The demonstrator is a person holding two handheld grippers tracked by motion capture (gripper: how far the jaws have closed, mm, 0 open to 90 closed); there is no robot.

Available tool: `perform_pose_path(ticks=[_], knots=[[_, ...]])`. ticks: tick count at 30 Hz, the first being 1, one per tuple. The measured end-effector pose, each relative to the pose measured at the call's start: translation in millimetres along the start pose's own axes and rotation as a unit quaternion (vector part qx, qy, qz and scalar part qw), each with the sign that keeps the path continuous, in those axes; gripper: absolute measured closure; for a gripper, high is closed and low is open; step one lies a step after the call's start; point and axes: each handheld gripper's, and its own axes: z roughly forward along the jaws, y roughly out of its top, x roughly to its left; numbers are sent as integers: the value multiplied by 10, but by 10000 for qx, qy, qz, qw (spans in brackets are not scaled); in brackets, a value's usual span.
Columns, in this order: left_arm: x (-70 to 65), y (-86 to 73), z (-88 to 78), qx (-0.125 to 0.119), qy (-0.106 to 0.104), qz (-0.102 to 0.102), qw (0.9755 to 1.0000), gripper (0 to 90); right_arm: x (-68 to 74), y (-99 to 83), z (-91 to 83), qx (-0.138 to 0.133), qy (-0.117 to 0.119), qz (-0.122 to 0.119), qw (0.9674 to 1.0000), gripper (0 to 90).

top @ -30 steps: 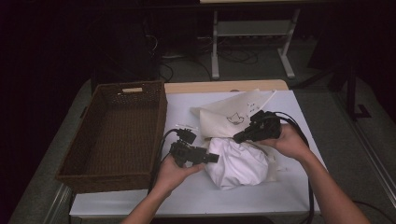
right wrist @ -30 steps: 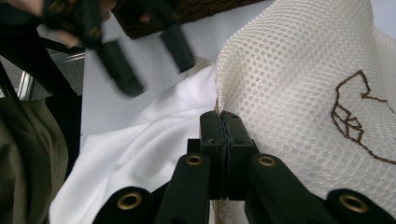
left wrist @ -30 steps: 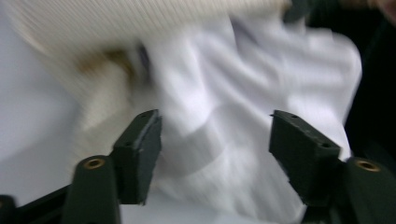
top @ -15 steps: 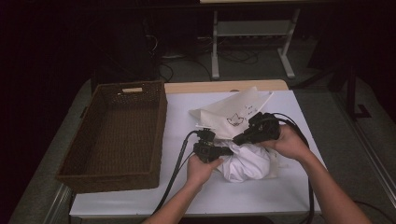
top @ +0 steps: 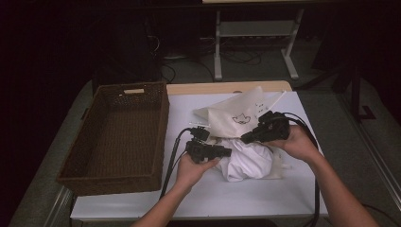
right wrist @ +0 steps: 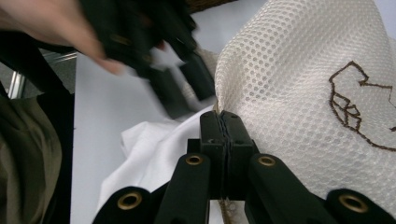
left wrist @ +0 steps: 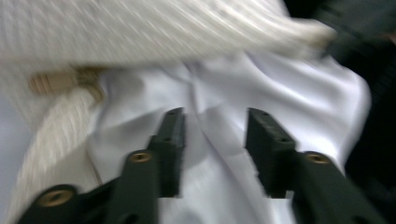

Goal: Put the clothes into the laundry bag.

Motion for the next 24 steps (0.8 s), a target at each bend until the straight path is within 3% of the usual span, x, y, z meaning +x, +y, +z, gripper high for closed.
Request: perform_pose_path(ticks=[1,2,3,6,7,10,11,12,13,14,15,17,20,21,24], knots=[[-43,-29,-14,156,-161,31,9997,434,-9,1,2,7,-11,28,10000,886],[-43,-29,-14,156,-161,31,9997,399,-9,1,2,7,-11,28,10000,886],[-115,-83,13,447,-238,169,9986,364,-26,4,12,20,-43,47,10000,886],[-173,-154,88,569,-259,216,9978,326,-42,2,17,20,-56,55,10000,886],[-193,-187,233,781,-121,238,9966,305,-51,0,23,21,-69,77,9999,886],[-152,-198,508,961,132,69,9953,288,-43,-1,30,64,-75,60,9999,886],[-147,-188,578,904,284,97,9955,320,-39,-3,30,73,-78,42,9999,886],[-147,-188,578,904,284,97,9955,386,-39,-3,30,73,-78,42,9999,886],[-123,-159,672,694,462,20,9965,465,-22,-14,24,107,-109,15,9999,886],[-123,-159,672,694,462,20,9965,579,-22,-14,24,107,-109,15,9999,886],[-62,-118,703,513,468,4,9976,669,-10,-35,6,144,-145,-8,9998,886],[-7,-85,687,233,280,-125,9993,827,-5,-62,-24,113,-152,27,9998,886],[-42,-75,649,94,359,12,9993,865,33,-66,-52,71,-136,-22,9999,886],[-103,-88,560,-44,410,176,9990,866,51,-59,-57,44,-113,-47,9999,886],[-134,-93,447,-149,362,234,9990,871,110,-24,-56,27,-48,-129,9999,886]])
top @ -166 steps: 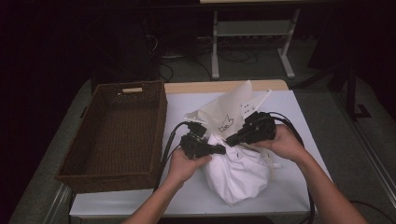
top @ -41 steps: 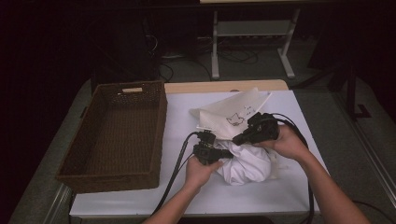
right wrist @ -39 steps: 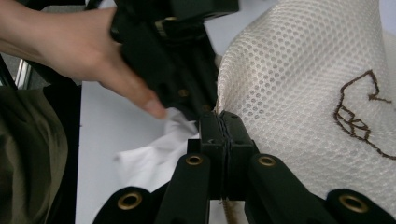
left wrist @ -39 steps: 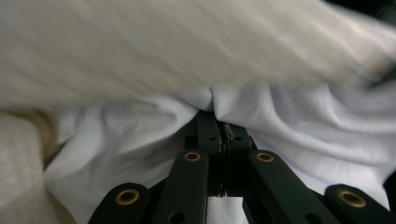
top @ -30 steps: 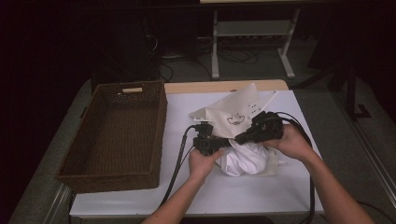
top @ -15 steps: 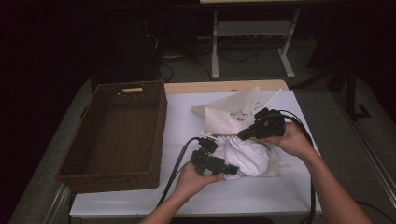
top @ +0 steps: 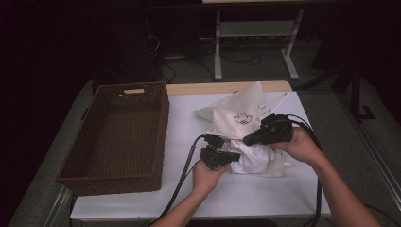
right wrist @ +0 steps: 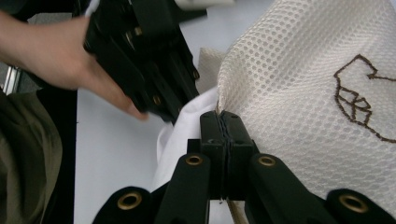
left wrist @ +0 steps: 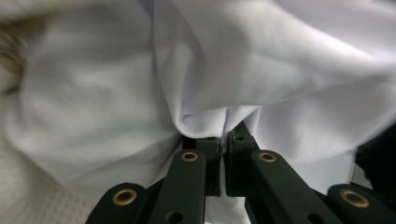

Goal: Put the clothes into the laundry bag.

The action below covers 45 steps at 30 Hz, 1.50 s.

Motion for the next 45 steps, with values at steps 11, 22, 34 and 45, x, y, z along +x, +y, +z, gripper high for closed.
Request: perform_pose_path(ticks=[11,22,34,45], knots=[[-149,10,-379,-377,-418,-21,9984,872,254,286,65,-62,337,-487,9982,886],[194,235,251,-605,-8,-642,9961,868,22,-11,-58,-230,102,63,9997,887],[164,184,-241,-173,57,-207,9996,520,-91,-132,-22,-168,-58,257,9995,885],[287,-115,-107,950,-486,-482,9931,321,-117,-56,20,-48,-91,208,9997,885]])
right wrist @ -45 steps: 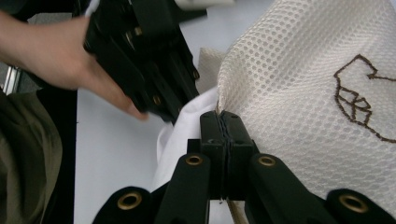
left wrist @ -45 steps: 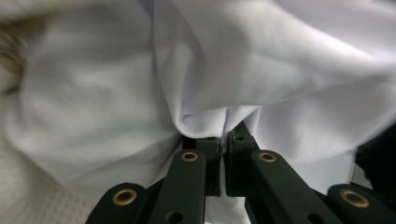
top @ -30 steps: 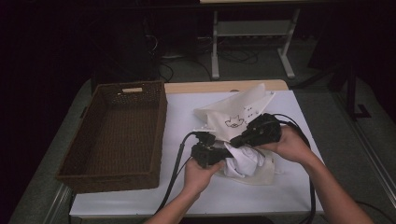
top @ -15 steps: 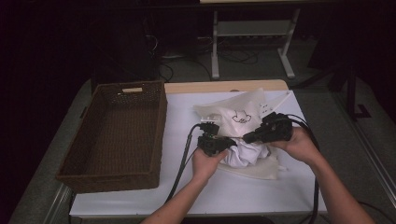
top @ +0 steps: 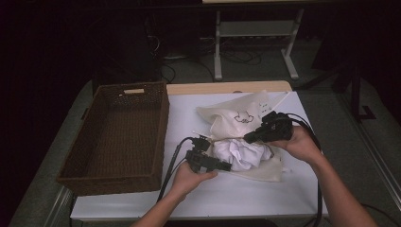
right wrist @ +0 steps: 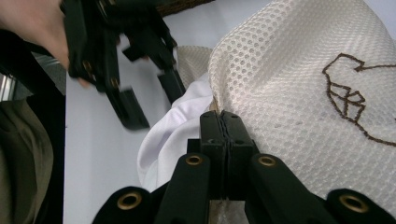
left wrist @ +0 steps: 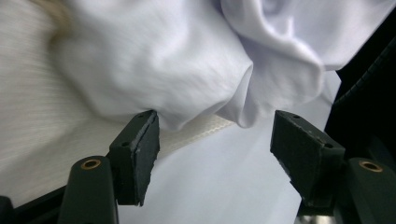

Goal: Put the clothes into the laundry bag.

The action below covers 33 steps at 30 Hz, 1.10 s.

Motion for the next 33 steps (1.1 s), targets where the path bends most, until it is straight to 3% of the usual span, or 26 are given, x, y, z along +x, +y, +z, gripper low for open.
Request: perform_pose_path(ticks=[3,5,6,7,8,9,10,12,15,18,23,27,31,32,33], knots=[[11,29,141,65,-82,-56,9999,361,15,6,8,34,-5,-32,10000,885],[94,58,283,-112,-341,-423,9985,413,16,4,23,52,21,-68,10000,885],[101,74,307,-233,-339,-465,9981,456,11,5,32,60,41,-94,9999,885],[101,74,307,-233,-339,-465,9981,522,11,5,32,60,41,-94,9999,885],[113,87,305,-473,-331,-481,9972,621,8,7,45,80,57,-98,9999,885],[113,87,305,-473,-331,-481,9972,705,8,7,45,80,57,-98,9999,885],[106,103,291,-687,-263,-440,9963,762,8,13,47,72,56,-120,9999,885],[82,103,265,-763,-251,-363,9961,807,14,23,44,21,75,-145,9999,885],[44,82,218,-795,-174,-211,9965,823,37,44,45,28,98,-163,9998,885],[-74,-20,51,-898,-177,28,9958,837,119,121,55,30,187,-324,9993,886],[-227,-162,-106,-867,-292,280,9954,842,226,215,104,-38,458,-503,9977,886],[-258,-148,-87,-906,-337,303,9949,844,259,240,123,20,444,-552,9975,886],[-175,25,102,-1048,-324,59,9939,846,250,215,93,81,367,-509,9980,885],[-147,126,191,-1179,-158,16,9929,846,249,200,64,89,365,-505,9980,886],[-147,126,191,-1179,-158,16,9929,846,249,200,64,89,365,-505,9980,886]])
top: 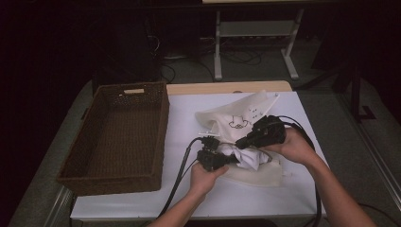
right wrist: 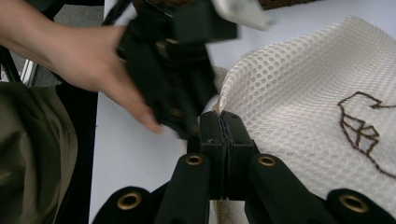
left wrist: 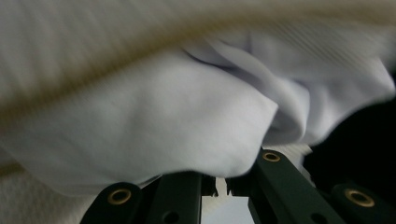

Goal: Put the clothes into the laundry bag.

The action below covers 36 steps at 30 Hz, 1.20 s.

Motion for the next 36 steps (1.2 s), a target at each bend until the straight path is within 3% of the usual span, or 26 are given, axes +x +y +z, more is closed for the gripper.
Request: perform_pose_path(ticks=[1,2,3,4,5,8,9,11,13,16,20,21,23,24,25,28,30,33,34,35,36], knots=[[36,87,98,-160,84,-106,9998,846,13,-3,-24,-42,64,2,10000,887],[36,87,98,-160,84,-106,9998,846,21,0,-36,-56,78,-35,9999,887],[66,175,131,-439,333,-191,9983,846,35,2,-53,-103,57,-56,9999,886],[78,219,129,-567,393,-267,9973,847,36,-4,-66,-118,46,-32,9999,886],[69,240,118,-611,475,-214,9968,847,21,-19,-88,-153,-6,13,9999,887],[20,251,56,-627,491,-105,9968,847,2,-41,-133,-297,2,90,9995,887],[-44,233,-24,-633,478,37,9968,848,38,-30,-166,-396,48,68,9992,887],[-83,213,-78,-643,444,99,9969,847,97,10,-193,-489,95,-48,9987,887],[-192,109,-276,-655,327,256,9970,847,157,60,-220,-526,132,-146,9984,887],[-218,55,-310,-612,336,272,9972,847,179,96,-230,-560,183,-184,9981,887],[-118,53,-142,-555,463,140,9973,848,163,120,-132,-371,184,-167,9990,887],[-20,94,14,-487,782,160,9956,848,140,99,-91,-291,174,-131,9993,887],[105,111,120,-535,890,-124,9945,848,77,47,-62,-205,81,-55,9997,887],[105,111,120,-535,890,-124,9945,848,31,7,-59,-142,27,3,9999,887],[182,122,138,-573,984,-250,9932,848,-19,-43,-57,-146,15,96,9998,887],[209,130,116,-538,943,-262,9937,839,-77,-124,-45,-132,-50,214,9997,884],[177,104,52,-370,899,-126,9952,806,-103,-200,-36,-127,-197,283,9993,879],[139,50,-34,-100,528,-86,9985,648,-112,-257,-43,-51,-353,286,9990,879],[139,50,-34,-100,528,-86,9985,592,-115,-277,-44,-57,-370,310,9988,879],[117,22,-58,47,276,-124,9995,592,-115,-277,-44,-57,-370,310,9988,879],[56,-13,-84,242,6,-75,9997,518,-122,-307,-46,-48,-405,336,9986,878]])
